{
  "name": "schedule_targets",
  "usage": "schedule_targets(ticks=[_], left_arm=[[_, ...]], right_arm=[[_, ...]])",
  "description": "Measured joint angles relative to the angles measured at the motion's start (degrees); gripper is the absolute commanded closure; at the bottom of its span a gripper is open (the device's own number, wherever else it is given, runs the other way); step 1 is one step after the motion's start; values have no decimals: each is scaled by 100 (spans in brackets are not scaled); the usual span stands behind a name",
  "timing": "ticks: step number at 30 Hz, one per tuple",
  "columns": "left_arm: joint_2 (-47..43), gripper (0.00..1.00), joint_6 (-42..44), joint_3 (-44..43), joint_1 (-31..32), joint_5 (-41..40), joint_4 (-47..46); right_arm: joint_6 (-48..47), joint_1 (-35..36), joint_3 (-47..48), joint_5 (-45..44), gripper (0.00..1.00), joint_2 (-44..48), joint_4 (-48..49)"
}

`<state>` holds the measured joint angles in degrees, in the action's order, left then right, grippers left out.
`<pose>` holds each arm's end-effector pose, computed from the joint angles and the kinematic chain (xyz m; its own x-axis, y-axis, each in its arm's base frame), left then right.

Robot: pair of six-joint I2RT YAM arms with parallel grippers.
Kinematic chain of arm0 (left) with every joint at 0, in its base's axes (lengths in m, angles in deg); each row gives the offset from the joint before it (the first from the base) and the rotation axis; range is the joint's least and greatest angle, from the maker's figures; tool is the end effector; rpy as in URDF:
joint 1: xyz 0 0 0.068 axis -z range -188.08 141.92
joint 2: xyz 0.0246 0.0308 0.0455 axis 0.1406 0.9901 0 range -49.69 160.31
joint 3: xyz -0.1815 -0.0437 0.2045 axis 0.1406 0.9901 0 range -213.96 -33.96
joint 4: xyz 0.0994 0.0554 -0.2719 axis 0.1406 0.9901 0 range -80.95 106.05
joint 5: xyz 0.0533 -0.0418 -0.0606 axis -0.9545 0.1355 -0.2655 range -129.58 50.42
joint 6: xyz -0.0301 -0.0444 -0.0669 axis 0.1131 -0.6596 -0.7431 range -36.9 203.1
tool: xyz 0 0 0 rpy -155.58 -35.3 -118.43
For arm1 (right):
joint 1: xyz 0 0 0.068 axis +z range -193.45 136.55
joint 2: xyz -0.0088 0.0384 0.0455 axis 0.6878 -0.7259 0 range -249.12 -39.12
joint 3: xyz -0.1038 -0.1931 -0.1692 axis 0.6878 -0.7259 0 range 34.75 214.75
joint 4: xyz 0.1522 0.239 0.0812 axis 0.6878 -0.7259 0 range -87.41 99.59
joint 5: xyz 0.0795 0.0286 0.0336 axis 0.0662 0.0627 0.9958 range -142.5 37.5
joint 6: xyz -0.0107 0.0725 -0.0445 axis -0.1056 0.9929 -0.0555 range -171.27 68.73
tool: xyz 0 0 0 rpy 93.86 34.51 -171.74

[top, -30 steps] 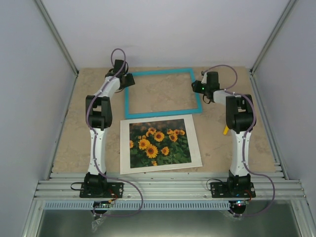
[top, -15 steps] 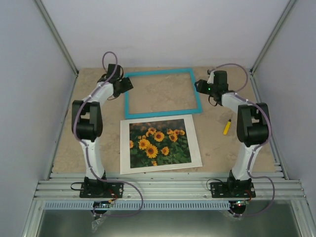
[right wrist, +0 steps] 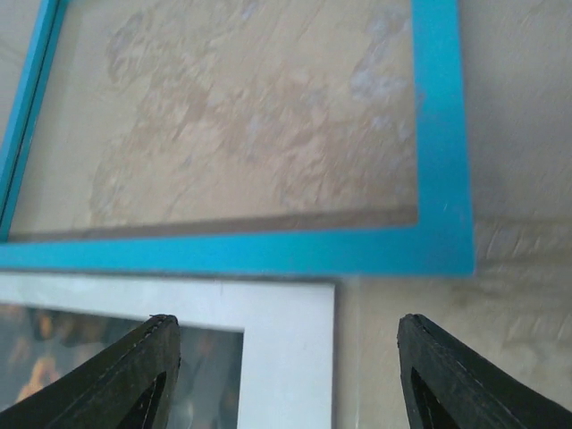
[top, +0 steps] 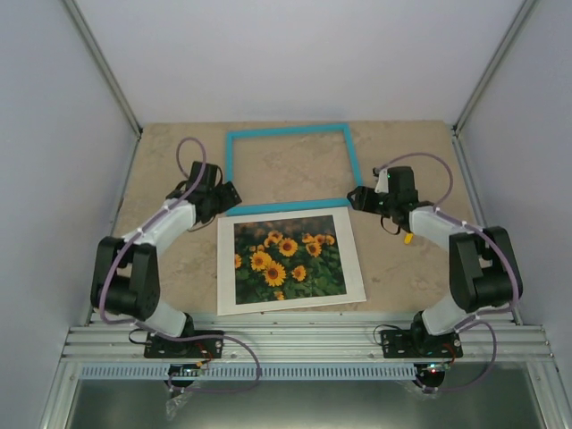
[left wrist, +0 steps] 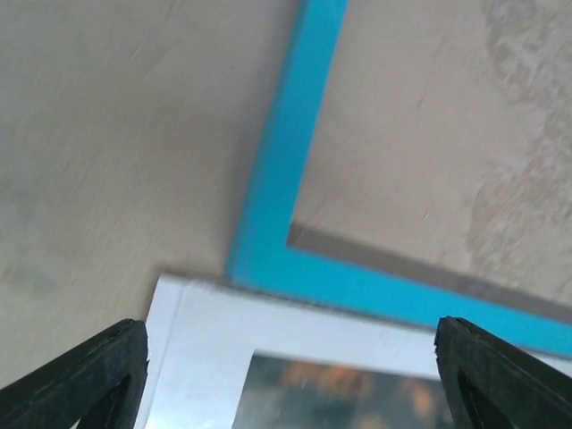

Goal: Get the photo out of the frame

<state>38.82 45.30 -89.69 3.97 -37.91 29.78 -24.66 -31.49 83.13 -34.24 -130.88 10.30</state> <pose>0.3614 -0.0793 0.1601 -0.7595 -0.4643 -0.4556 -0.3036 0.8725 -0.3829 0.3672 0.1021 0.1340 -0.7821 0.2691 -0.5621 -0.0804 0.8508 0.5192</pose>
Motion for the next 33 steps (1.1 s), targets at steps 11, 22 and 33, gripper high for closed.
schedule_targets(ticks=[11,22,33], left_arm=[[-1733,3,-487,2015,254,-157,-125],[-2138,2,-680,2540,254,-149,-92],[-1803,3,-723,2741,254,197,-483]], right_arm=[[-103,332,-1353,24,17,1300,46],[-87,579,-1703,-168,14,1495,446],[-76,660,-1707,-339,9,1537,531]])
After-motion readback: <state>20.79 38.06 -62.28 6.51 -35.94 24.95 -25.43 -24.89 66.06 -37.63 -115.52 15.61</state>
